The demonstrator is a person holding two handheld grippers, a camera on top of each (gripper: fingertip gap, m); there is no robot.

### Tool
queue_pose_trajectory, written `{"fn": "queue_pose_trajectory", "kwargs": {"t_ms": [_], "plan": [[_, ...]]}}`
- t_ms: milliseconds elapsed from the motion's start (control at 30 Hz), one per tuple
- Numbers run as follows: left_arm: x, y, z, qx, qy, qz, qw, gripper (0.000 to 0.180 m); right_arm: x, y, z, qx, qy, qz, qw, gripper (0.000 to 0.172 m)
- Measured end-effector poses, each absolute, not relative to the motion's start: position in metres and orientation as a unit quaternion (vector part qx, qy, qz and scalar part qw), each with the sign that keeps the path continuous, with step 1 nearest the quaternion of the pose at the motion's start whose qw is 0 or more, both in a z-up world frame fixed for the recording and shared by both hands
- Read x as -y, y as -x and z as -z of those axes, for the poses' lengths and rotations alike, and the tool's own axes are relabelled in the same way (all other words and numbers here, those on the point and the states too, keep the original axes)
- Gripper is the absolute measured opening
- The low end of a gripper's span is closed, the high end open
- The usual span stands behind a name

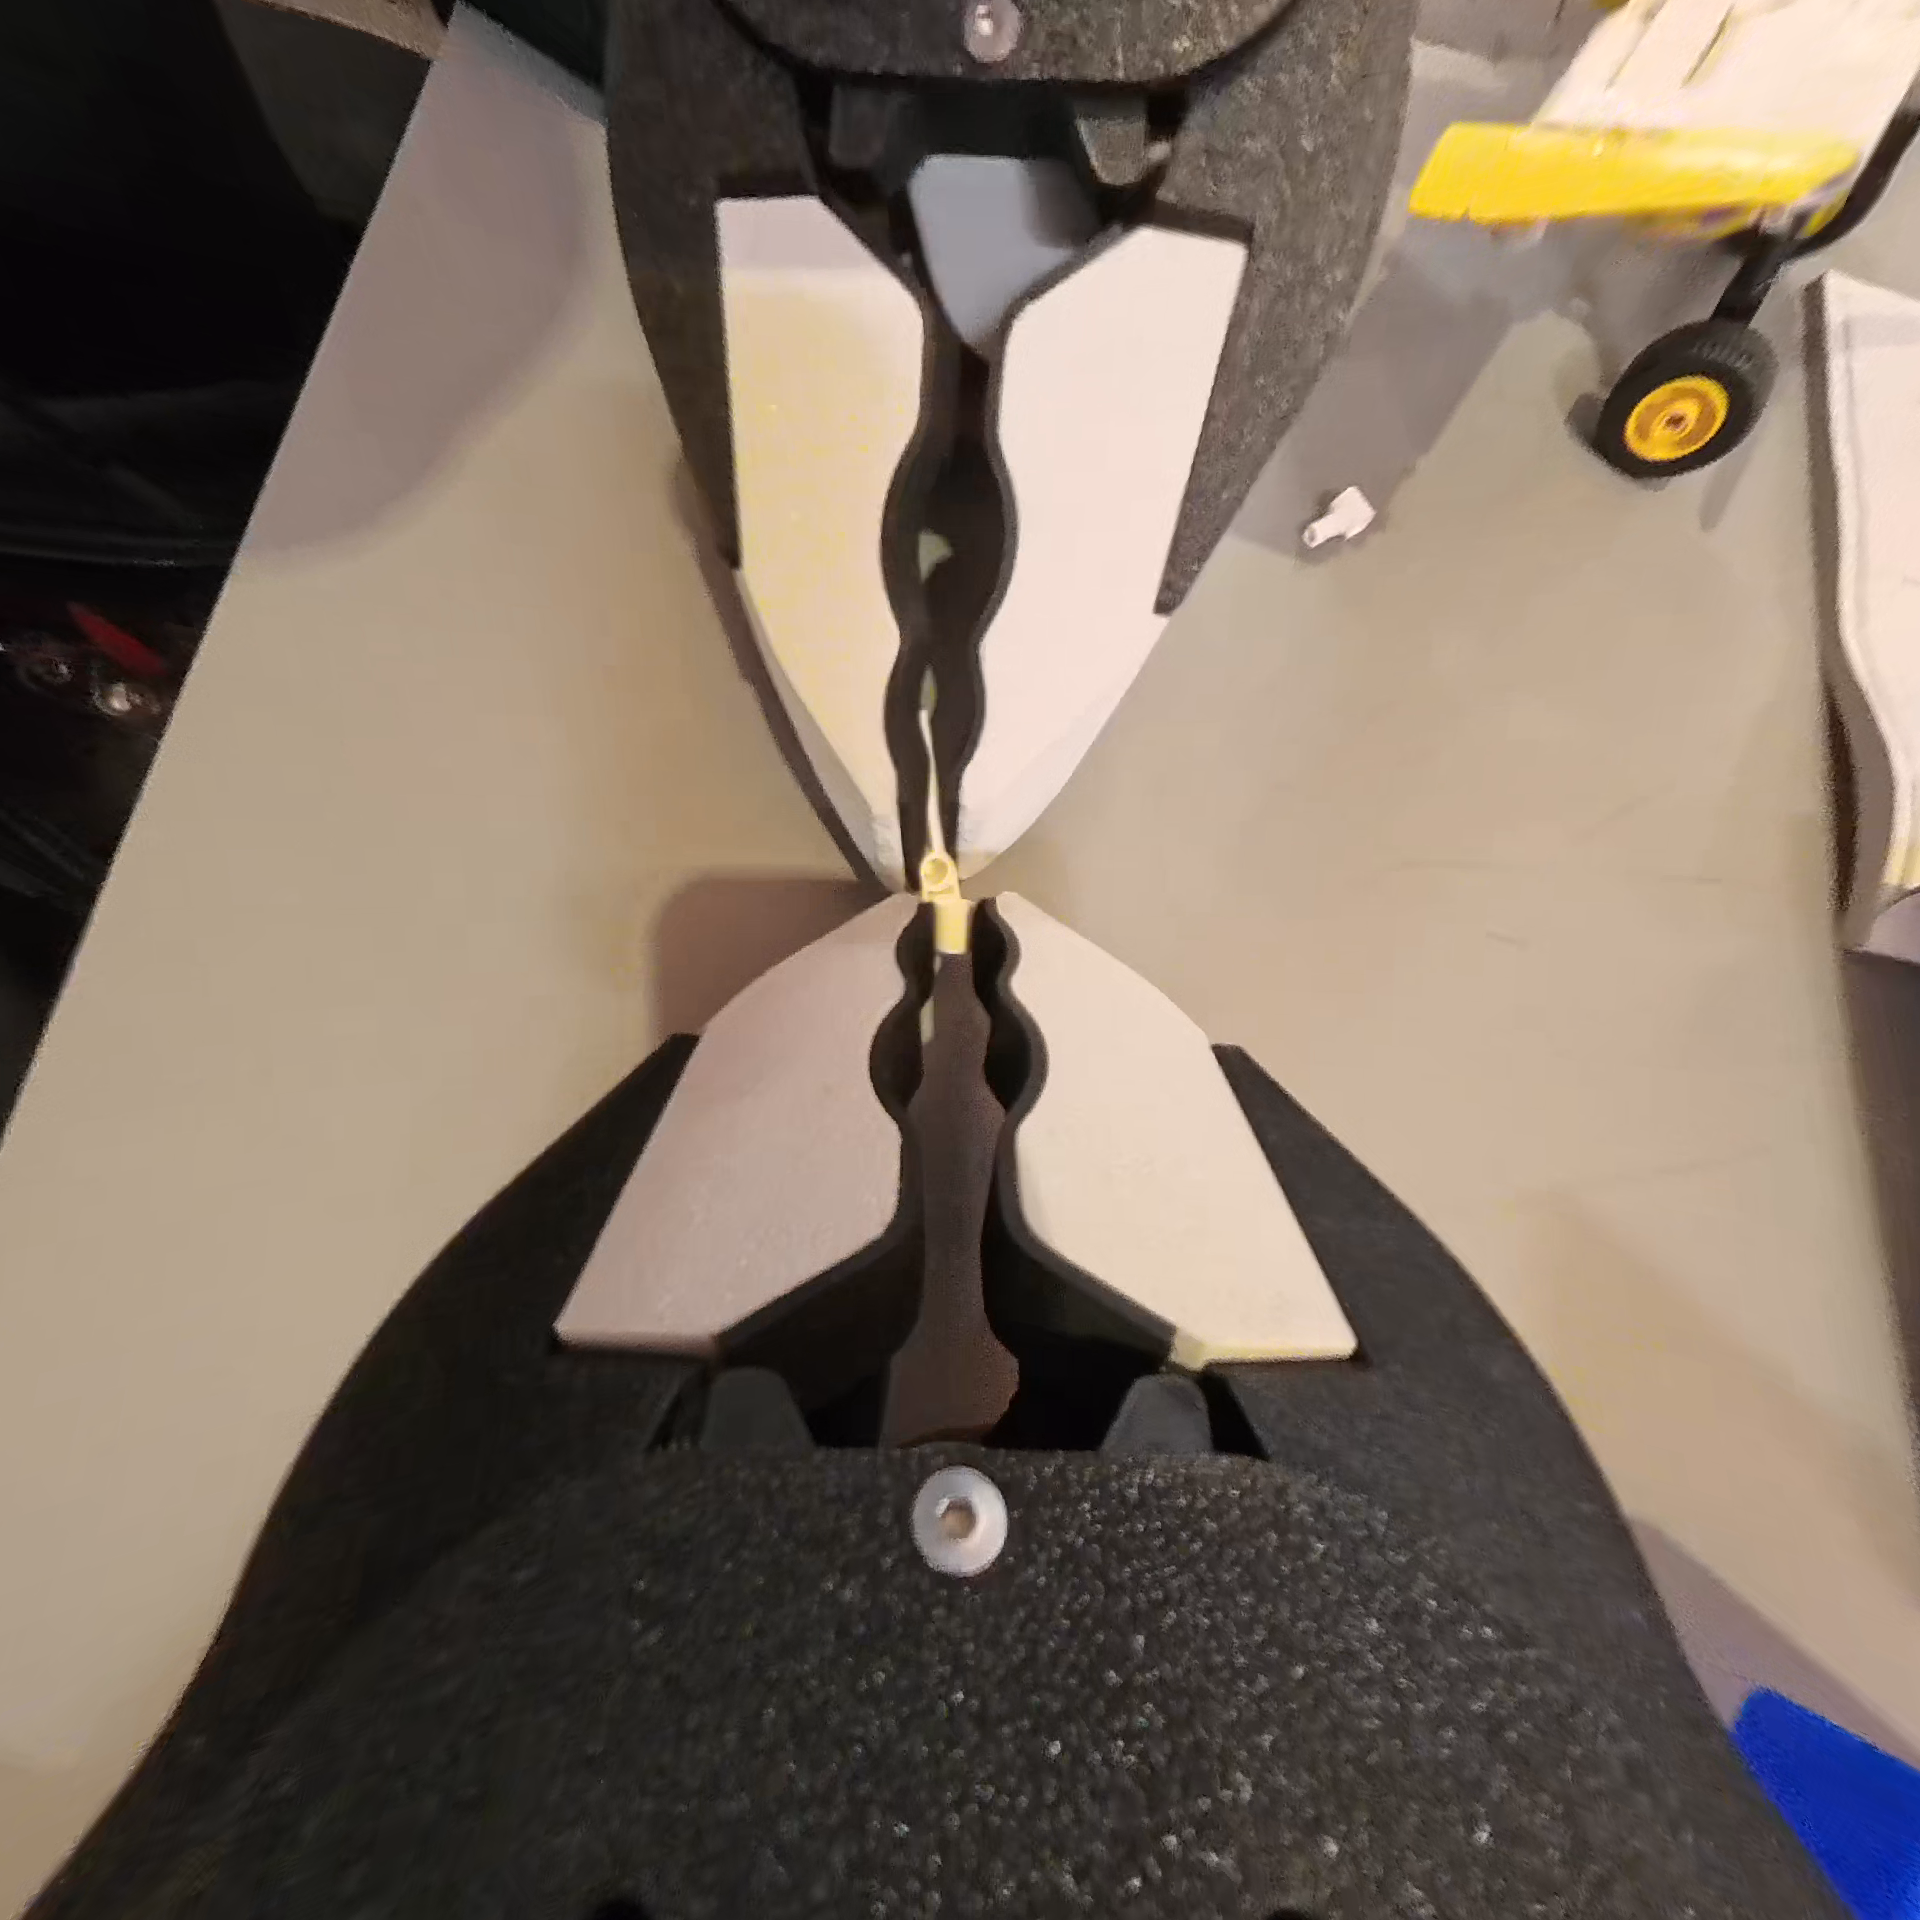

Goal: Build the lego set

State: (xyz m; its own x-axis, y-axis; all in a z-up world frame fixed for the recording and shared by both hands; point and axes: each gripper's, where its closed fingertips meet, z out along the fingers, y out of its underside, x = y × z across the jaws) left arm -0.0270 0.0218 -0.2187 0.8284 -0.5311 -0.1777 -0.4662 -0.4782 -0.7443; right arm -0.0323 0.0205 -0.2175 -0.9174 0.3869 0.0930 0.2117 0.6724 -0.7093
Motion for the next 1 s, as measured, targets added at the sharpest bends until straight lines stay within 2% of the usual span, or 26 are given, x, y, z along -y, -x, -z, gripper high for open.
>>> {"fn": "queue_pose_trajectory", "kwargs": {"t_ms": [100,167,367,533,667,800,1000], "plan": [[-0.03,0.023,0.191,-0.272,0.835,0.061,0.474,0.0,-0.011,0.025,0.231,0.912,0.174,-0.364,0.078,0.008],[-0.028,0.027,0.198,-0.275,0.85,0.06,0.444,0.0,-0.005,0.027,0.23,0.914,0.173,-0.357,0.084,0.007],[-0.025,0.057,0.195,-0.194,0.847,0.007,0.495,0.0,-0.009,0.033,0.23,0.906,0.186,-0.366,0.104,0.007],[-0.013,0.066,0.17,-0.168,0.831,-0.018,0.53,0.0,-0.013,0.037,0.229,0.9,0.197,-0.367,0.13,0.007],[0.001,0.062,0.185,-0.168,0.855,-0.006,0.491,0.005,-0.015,0.04,0.228,0.896,0.208,-0.366,0.139,0.007],[0.013,0.065,0.218,-0.201,0.886,-0.037,0.416,0.015,-0.016,0.042,0.228,0.894,0.218,-0.367,0.139,0.007],[0.014,0.072,0.226,-0.198,0.894,-0.034,0.4,0.021,-0.018,0.042,0.229,0.892,0.228,-0.369,0.128,0.007]]}}
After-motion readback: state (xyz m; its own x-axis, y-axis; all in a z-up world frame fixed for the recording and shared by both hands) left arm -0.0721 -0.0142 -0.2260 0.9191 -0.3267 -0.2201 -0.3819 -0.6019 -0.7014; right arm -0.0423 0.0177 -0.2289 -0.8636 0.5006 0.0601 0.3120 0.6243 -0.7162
